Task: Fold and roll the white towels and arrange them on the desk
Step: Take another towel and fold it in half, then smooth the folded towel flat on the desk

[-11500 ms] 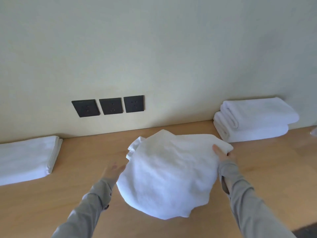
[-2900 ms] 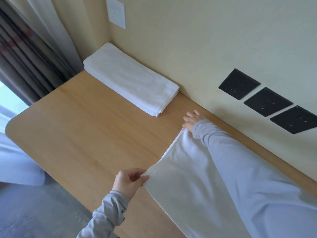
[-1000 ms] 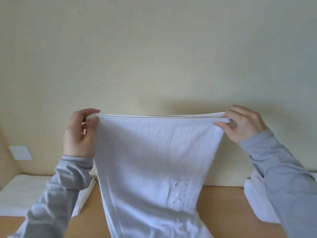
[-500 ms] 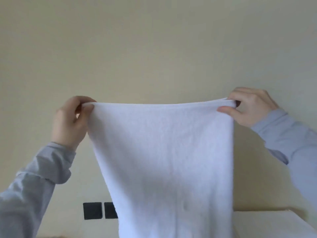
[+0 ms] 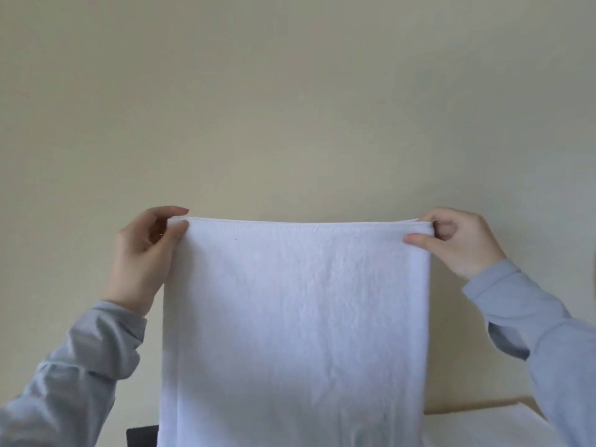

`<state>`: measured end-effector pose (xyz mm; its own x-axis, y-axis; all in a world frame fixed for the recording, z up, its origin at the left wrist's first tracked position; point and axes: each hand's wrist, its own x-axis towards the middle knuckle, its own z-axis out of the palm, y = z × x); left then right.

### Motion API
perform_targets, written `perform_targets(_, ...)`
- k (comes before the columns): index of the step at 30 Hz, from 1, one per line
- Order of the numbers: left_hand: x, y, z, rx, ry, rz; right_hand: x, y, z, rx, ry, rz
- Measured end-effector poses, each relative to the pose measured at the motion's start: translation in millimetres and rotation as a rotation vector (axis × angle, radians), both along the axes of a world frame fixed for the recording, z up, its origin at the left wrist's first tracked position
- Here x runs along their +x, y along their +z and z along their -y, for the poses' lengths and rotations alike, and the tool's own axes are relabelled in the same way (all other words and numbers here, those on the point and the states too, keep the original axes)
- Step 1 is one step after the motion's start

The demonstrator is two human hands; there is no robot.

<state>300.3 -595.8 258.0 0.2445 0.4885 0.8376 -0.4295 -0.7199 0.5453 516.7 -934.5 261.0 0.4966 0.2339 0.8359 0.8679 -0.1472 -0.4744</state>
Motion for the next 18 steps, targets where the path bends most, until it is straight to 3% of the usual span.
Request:
perform_targets(3, 3.5, 1.4, 3.3, -0.047, -0.076, -0.004, 5.0, -3.4, 8.2, 0.123, 0.239, -0.152)
perform_targets(11, 12.1, -9.8, 2.9, -0.285, -0.355, -0.031, 7.0, -12.9, 8.9, 0.169, 0.422, -0.719)
perform_targets(13, 14.0, -10.4, 5.3, -0.281, -0.371, -0.022, 8.4, -13.5, 7.6, 0.236, 0.385, -0.704)
perform_targets(18, 14.1, 1.7, 18.0, -0.203, -0.354, 0.035, 6.3, -2.6, 11.1, 0.313, 0.203, -0.453)
